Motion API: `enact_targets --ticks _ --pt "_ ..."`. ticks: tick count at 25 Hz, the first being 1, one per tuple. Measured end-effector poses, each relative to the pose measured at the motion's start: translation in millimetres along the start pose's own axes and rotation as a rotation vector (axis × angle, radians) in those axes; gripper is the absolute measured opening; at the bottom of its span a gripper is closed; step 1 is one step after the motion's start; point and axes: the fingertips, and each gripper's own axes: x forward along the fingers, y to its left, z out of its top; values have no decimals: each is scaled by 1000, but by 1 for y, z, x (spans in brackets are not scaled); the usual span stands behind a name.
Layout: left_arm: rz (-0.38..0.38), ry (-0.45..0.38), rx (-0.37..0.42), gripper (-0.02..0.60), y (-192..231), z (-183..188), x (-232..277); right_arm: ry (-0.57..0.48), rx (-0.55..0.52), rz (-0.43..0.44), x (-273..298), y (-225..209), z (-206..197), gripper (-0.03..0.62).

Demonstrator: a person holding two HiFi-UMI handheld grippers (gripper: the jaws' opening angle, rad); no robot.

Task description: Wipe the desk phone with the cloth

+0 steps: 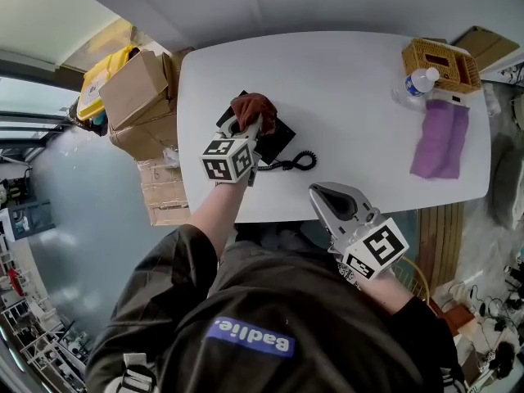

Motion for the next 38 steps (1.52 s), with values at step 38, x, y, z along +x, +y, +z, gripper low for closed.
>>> enact_targets --ticks 38 --pt "-409 -147 94 32 -85 -1 -289 -65 -121 -120 14 211 -17 28"
